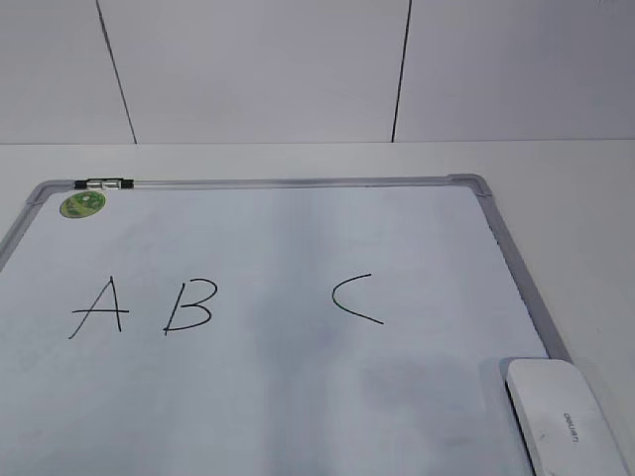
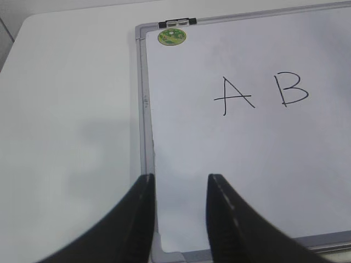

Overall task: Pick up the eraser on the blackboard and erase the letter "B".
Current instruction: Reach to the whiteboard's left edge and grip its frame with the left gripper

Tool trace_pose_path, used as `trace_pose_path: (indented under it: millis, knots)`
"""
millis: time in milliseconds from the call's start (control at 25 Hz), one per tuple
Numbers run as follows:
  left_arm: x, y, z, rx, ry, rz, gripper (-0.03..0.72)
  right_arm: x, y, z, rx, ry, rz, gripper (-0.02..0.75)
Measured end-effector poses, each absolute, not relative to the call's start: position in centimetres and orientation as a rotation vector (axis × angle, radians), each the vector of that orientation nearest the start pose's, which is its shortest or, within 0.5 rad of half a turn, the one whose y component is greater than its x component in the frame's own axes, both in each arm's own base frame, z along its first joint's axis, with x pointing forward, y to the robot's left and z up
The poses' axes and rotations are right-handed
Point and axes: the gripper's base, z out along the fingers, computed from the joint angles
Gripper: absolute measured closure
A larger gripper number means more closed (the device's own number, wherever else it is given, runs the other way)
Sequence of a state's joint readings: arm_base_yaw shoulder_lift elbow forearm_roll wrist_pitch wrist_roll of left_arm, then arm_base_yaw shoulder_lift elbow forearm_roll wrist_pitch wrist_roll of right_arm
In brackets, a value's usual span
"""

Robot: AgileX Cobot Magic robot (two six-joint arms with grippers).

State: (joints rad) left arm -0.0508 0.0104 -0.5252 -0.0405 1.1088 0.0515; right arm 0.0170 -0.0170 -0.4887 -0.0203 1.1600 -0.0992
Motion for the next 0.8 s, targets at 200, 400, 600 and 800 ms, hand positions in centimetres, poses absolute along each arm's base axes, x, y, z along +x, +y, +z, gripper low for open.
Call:
trace_pose_path:
  millis: [200, 400, 600, 800]
  knots:
    - [-0.84, -0.29, 28.05, 0.110, 2.074, -0.048, 0.445, -1.06, -0.19, 26.62, -0.122, 2.135, -0.073, 0.277]
    - [-0.84, -0.29, 28.05, 0.110, 2.074, -0.048, 0.446, -1.06, -0.19, 26.62, -0.122, 2.135, -0.073, 0.277]
    - [-0.84, -0.29, 28.05, 0.110, 2.074, -0.048, 0.446, -1.06, -0.19, 26.62, -0.122, 2.135, -0.073, 0.277]
    - [-0.84, -0.29, 28.05, 0.110, 2.074, -0.048, 0.446, -1.06, -0.19, 26.62, -0.122, 2.135, -0.073, 0.277]
